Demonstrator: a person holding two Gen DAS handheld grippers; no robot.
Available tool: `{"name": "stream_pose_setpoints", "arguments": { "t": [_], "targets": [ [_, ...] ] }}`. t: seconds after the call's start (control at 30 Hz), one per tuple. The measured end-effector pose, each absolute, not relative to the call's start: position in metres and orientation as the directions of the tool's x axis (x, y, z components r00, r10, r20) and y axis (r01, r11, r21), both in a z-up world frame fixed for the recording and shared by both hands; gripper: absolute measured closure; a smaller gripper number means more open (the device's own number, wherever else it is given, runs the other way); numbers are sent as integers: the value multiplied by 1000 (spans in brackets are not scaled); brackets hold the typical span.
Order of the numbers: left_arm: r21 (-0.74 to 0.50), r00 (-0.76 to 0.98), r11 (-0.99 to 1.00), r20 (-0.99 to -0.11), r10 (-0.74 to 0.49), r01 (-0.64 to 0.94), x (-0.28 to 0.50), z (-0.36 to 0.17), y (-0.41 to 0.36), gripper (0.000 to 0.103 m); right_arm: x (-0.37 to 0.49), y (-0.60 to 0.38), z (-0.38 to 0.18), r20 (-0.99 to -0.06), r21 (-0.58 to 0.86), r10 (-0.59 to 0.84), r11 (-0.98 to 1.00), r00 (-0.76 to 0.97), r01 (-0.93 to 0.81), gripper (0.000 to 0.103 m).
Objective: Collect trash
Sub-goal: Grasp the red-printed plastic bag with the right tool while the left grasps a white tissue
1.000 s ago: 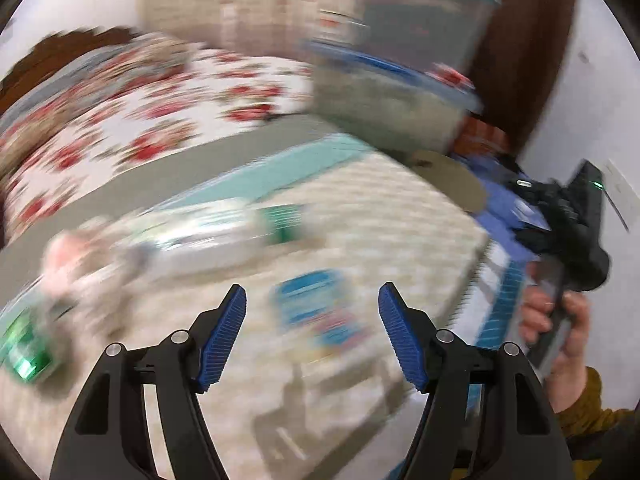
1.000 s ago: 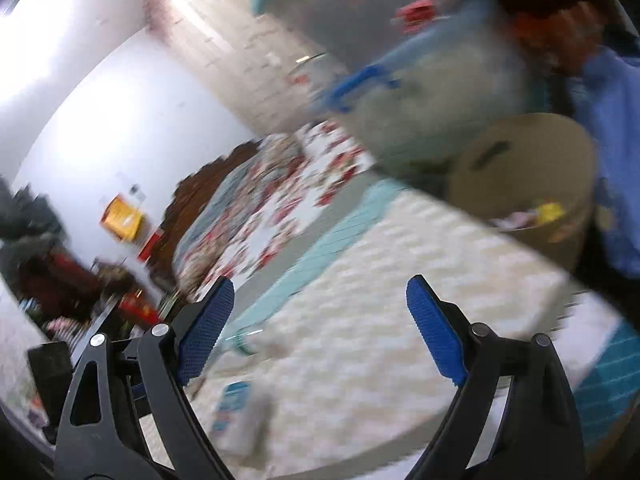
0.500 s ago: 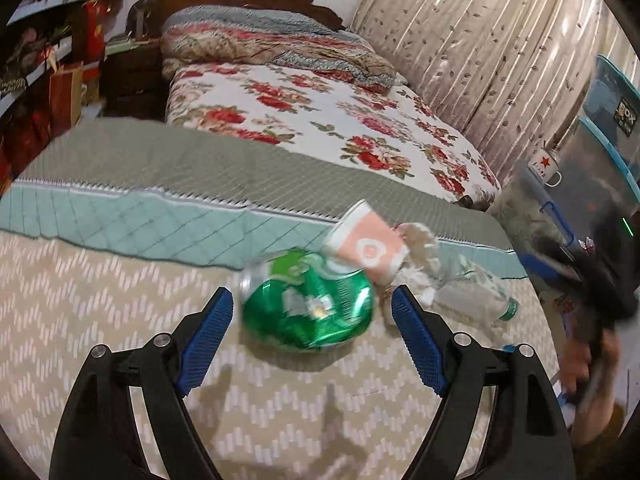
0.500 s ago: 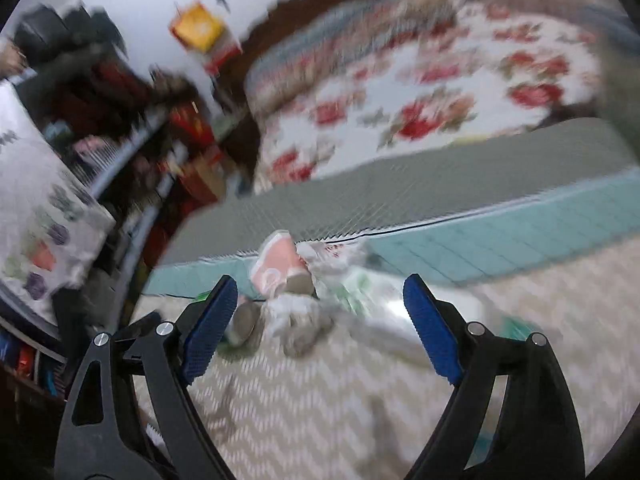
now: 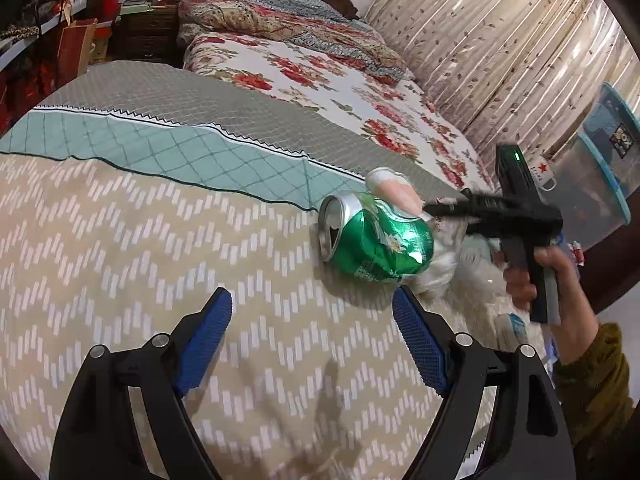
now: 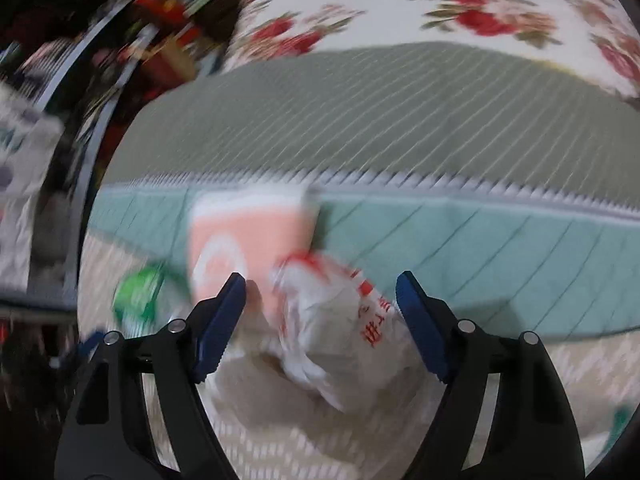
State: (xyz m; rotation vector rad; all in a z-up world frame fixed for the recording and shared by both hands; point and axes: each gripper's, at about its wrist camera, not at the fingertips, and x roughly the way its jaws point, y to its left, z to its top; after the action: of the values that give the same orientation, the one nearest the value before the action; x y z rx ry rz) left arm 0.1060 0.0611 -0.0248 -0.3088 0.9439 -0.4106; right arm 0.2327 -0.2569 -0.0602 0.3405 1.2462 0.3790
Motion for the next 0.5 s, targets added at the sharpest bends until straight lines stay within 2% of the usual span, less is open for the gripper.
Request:
{"name": "stream_pose_setpoints", "arguments": {
  "t": [0.23,0.4,0.5],
  "targets": [
    [-455,476,843,-696,-538,288,94,-29,40,25,136,-230,-60,-746,573,615,789,257,-223,25],
    [-450,438,819,-694,-572,357,78,-27,15,25,66,-225,-61,-709,574,625,781,327,-247,23],
    [-444,408,801,-696,-591,402,69,-25,-2,25,32,-230,-57,-700,528,582,812,414,-250,17]
  ]
}}
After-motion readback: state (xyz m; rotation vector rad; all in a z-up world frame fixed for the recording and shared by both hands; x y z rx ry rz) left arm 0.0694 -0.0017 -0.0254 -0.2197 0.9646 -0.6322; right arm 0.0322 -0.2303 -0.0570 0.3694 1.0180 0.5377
